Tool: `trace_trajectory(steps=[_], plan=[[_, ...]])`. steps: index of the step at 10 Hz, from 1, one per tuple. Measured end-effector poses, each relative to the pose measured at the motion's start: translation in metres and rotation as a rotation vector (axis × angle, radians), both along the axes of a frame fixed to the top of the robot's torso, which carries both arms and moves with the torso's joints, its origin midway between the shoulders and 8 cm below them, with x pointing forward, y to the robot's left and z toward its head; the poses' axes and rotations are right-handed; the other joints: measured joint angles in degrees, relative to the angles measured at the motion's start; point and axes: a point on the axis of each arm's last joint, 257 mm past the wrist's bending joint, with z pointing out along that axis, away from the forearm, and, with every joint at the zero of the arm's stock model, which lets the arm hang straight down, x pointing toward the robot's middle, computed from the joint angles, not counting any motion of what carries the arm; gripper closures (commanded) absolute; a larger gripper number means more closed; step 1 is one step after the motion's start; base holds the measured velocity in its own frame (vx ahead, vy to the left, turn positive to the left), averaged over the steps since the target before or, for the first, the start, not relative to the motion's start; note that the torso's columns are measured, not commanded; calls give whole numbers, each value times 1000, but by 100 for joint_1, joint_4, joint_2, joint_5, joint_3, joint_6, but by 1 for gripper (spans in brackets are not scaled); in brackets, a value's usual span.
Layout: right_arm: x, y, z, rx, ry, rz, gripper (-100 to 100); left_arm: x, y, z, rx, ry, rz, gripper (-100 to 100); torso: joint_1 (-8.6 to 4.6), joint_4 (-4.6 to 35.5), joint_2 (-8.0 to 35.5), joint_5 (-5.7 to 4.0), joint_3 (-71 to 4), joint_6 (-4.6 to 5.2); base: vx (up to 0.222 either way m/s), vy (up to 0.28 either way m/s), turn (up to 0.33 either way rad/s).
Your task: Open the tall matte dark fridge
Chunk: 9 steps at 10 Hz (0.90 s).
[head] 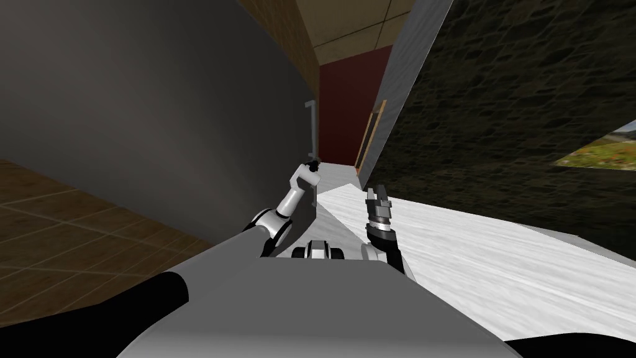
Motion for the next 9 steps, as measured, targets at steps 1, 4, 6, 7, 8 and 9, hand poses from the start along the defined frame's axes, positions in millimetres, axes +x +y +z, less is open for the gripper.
trace_trajectory(steps=[1,4,6,7,8,9], plan=[[0,0,0,0,0,0,0,-4,-15,1,0,-1,-29,100,0,3,7,0,4,-4,-217,71,-127],[0,0,0,0,0,0,0,-20,-56,0,-3,-1,-113,100,-3,7,-4,-3,-3,3,-225,89,-113],[0,0,0,0,0,0,0,-31,-84,2,-4,2,-170,100,-5,19,-1,-1,-3,0,-173,64,-94],[0,0,0,0,0,0,0,-32,-88,-1,-1,9,-176,100,-4,21,-26,2,-16,-22,-147,62,-151],[0,0,0,0,0,0,0,-35,-94,0,0,8,-196,100,-3,8,-8,-3,-8,13,-170,108,-143],[0,0,0,0,0,0,0,-39,-103,0,1,6,-215,100,-7,4,-4,-5,-3,11,-168,116,-152]])
